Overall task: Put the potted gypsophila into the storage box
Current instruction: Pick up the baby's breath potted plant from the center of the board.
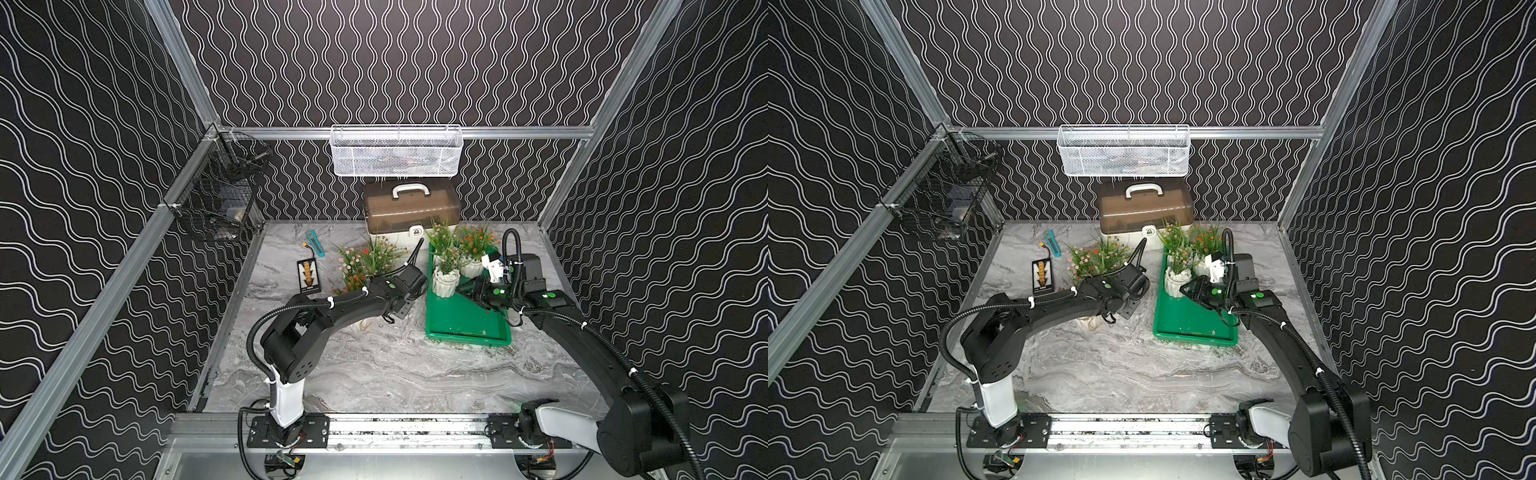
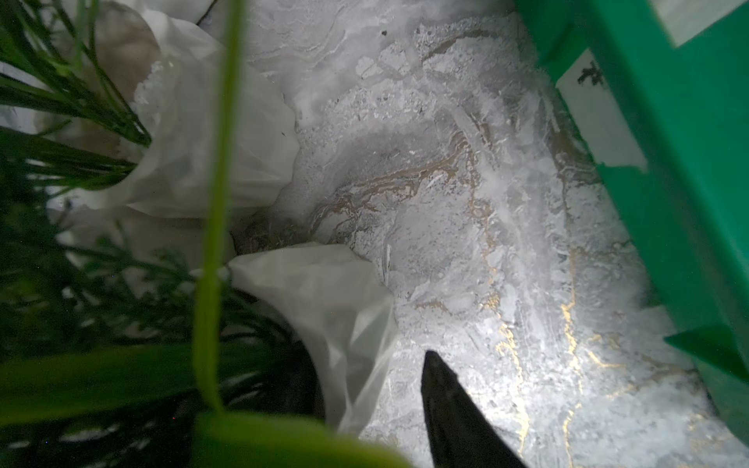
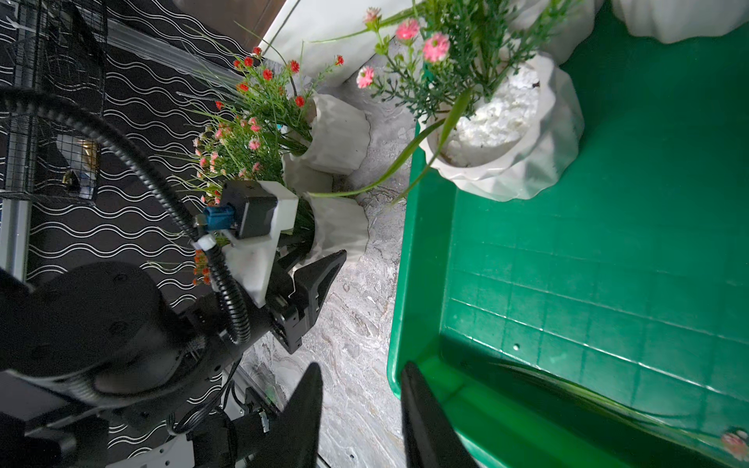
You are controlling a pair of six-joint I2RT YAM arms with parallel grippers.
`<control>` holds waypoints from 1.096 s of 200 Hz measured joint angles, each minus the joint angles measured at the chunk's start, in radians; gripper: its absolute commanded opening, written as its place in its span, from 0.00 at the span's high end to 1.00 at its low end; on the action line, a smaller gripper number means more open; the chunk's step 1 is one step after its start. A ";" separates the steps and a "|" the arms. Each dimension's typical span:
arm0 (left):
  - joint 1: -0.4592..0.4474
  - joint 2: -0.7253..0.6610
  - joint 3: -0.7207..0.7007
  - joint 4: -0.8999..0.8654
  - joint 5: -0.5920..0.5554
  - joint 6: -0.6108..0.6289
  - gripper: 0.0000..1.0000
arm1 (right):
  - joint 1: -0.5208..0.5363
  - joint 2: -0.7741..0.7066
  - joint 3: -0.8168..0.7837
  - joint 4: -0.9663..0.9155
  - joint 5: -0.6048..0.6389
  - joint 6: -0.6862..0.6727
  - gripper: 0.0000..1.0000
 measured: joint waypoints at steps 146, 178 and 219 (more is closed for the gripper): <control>0.008 0.026 0.011 0.006 -0.026 0.019 0.73 | -0.001 0.006 0.000 0.000 0.000 -0.004 0.67; 0.008 0.025 0.011 0.014 -0.011 0.018 0.77 | -0.001 0.006 0.000 0.000 0.001 -0.004 0.67; 0.008 0.025 0.012 0.020 0.004 0.018 0.84 | -0.001 0.006 0.000 0.000 0.004 -0.007 0.68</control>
